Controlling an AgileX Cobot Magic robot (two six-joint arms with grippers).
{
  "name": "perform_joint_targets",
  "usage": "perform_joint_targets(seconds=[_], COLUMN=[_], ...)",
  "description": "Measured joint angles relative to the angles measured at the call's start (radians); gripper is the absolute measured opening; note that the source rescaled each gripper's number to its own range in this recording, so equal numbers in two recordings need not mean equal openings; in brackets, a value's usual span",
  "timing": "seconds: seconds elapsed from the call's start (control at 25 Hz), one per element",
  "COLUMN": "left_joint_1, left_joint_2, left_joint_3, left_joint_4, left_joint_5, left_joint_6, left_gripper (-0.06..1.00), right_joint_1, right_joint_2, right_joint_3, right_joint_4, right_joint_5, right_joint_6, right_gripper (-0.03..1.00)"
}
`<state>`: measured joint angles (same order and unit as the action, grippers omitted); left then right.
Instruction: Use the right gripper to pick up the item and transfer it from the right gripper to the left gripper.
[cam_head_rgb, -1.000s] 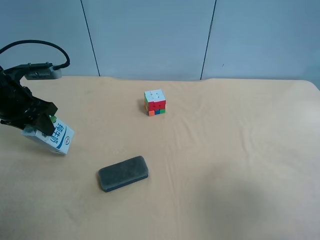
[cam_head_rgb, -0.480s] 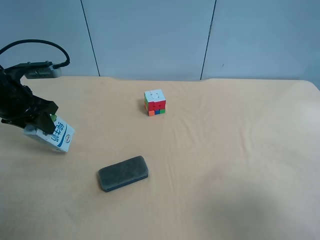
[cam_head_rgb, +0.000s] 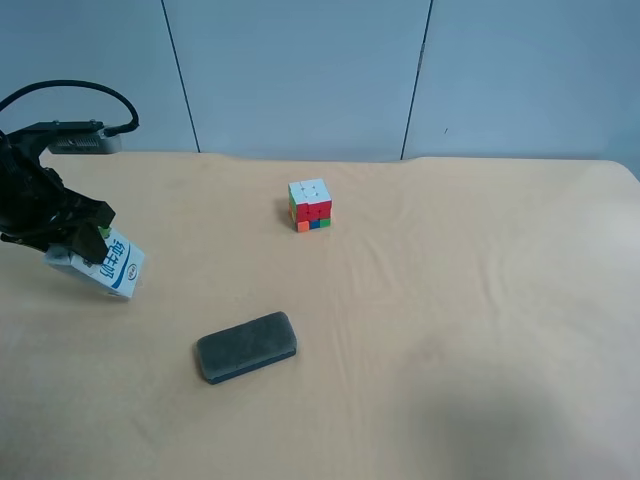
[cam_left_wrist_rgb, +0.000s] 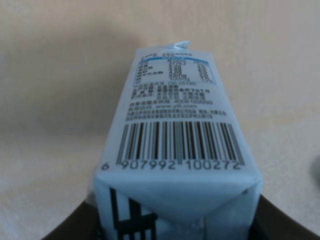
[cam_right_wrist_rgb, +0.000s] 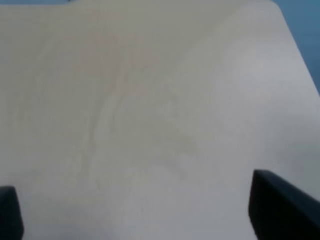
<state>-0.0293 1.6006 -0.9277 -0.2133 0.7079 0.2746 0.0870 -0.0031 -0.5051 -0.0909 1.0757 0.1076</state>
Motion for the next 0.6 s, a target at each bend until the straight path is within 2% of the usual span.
perform_joint_targets(seconds=[0.44,0.6], left_joint_1=[-0.019,-0.058], left_joint_2=[0.074,0.08], left_joint_3=[-0.006,-0.03], left_joint_4=[0.015,0.06], left_joint_5=[0.008,0.049], left_joint_6=[-0.01,-0.033], left_gripper=[0.0,0.0], right_joint_1=[0.0,0.0], right_joint_2=[0.0,0.0], right_joint_3=[0.0,0.0], right_joint_4=[0.0,0.0], right_joint_5=[0.0,0.0], right_joint_6=[0.0,0.0], right_gripper=[0.79,0.79])
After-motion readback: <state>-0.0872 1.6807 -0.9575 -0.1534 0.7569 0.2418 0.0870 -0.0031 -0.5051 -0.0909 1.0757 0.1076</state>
